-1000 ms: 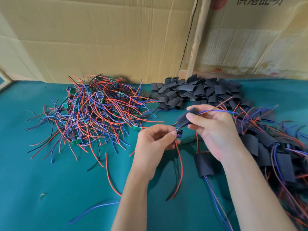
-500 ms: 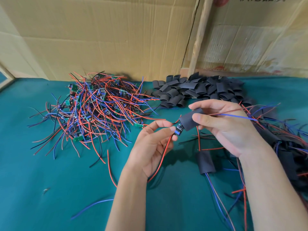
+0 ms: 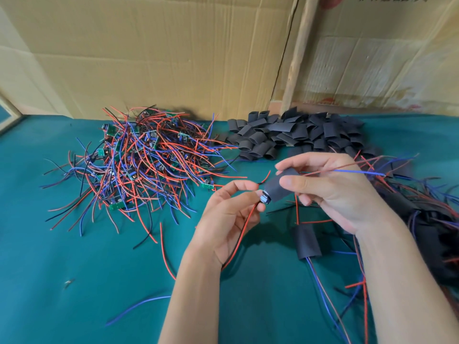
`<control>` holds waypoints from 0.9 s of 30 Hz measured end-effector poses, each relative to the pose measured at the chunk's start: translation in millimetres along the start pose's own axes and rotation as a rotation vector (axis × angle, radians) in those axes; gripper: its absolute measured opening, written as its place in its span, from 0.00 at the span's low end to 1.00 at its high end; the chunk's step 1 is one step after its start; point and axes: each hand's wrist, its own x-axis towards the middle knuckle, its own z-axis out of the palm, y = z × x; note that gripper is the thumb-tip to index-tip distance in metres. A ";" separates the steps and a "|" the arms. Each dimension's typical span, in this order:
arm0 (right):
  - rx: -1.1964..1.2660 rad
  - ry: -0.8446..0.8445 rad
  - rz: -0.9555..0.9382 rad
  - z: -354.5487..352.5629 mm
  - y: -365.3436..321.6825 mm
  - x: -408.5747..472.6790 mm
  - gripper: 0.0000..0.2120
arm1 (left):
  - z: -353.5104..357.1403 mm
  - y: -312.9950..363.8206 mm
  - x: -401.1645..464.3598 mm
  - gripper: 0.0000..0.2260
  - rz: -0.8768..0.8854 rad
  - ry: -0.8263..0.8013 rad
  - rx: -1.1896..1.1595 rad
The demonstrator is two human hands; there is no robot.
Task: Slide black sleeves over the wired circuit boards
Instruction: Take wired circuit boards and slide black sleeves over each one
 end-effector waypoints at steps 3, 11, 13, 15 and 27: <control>0.041 -0.088 0.047 -1.3 3.2 -1.5 0.20 | 0.9 0.1 -0.5 0.09 -0.017 0.005 -0.009; 0.057 -0.043 0.036 0.4 8.5 -1.1 0.16 | 1.1 2.8 -3.8 0.07 0.002 -0.017 0.017; 0.090 -0.010 0.024 -0.5 8.9 -1.0 0.17 | -0.9 4.2 -4.2 0.08 0.003 -0.030 -0.006; 0.120 0.020 0.013 -2.9 8.6 -1.1 0.18 | -1.4 4.1 -4.3 0.11 0.017 -0.040 -0.035; 0.066 -0.025 0.125 14.6 12.5 1.0 0.17 | 8.0 -6.3 -1.5 0.08 0.127 0.123 0.141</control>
